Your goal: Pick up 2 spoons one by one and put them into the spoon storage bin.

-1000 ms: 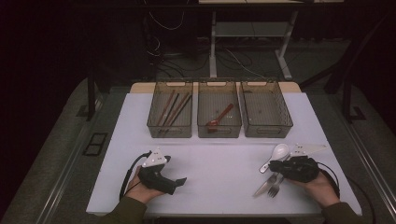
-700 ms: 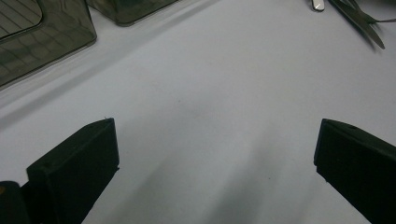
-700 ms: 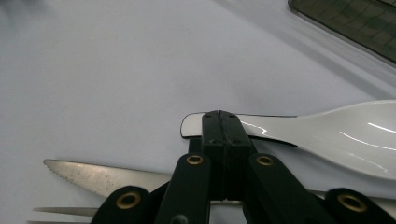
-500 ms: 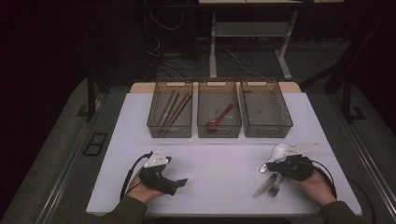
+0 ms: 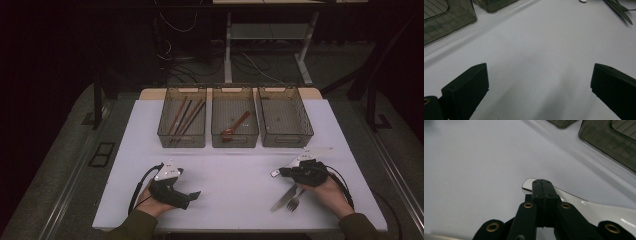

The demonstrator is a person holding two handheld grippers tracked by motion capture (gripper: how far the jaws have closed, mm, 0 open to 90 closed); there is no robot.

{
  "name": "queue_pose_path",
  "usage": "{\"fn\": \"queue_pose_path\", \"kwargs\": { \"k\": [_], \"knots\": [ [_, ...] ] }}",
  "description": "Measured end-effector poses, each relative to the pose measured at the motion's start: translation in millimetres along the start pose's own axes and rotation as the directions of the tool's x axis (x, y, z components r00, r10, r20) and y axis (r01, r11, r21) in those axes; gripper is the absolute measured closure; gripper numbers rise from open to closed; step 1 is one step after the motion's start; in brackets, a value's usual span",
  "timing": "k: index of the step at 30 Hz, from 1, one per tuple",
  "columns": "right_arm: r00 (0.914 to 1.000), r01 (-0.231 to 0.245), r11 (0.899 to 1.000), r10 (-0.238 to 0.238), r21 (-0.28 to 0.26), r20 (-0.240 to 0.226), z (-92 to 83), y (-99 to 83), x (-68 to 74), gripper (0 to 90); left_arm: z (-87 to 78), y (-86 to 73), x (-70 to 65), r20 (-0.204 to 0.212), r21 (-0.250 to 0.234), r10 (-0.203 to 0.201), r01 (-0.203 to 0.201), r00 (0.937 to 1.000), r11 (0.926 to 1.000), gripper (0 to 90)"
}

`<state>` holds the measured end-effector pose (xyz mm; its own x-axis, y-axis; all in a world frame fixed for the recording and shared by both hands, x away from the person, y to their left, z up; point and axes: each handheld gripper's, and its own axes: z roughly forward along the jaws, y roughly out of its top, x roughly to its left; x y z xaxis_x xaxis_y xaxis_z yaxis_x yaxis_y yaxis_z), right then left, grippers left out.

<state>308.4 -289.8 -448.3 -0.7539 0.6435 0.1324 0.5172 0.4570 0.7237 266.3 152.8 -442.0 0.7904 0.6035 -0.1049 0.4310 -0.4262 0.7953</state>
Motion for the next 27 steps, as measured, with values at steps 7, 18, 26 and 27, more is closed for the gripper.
{"fn": "queue_pose_path", "kwargs": {
  "k": [7, 18, 26, 27],
  "knots": [
    [1.0, 0.003, 1.0, -0.003, 0.001, 0.006, 10.6, 8.7, -3.8, 89.7, -0.4, -0.3, 0.7, -0.012, -0.007, -0.001, 0.001, 0.9999, 1.0, 0.9],
    [1.0, -0.004, 1.0, 0.004, -0.003, 0.008, 15.7, 17.1, -11.9, 89.6, 0.3, -0.5, 0.0, -0.016, -0.003, 0.008, -0.009, 0.9998, 1.0, 0.9],
    [0.9989, -0.034, 0.999, 0.035, -0.043, 0.03, -6.4, 16.8, -20.7, 71.4, 0.5, -0.8, 0.1, -0.016, -0.004, 0.01, -0.01, 0.9998, 0.9999, 2.4],
    [0.9986, -0.04, 0.998, 0.041, -0.046, 0.033, -9.1, 16.9, -22.0, 68.3, 0.3, -0.8, 0.2, -0.017, -0.007, 0.011, -0.012, 0.9998, 0.9999, 2.4]
  ]
}}
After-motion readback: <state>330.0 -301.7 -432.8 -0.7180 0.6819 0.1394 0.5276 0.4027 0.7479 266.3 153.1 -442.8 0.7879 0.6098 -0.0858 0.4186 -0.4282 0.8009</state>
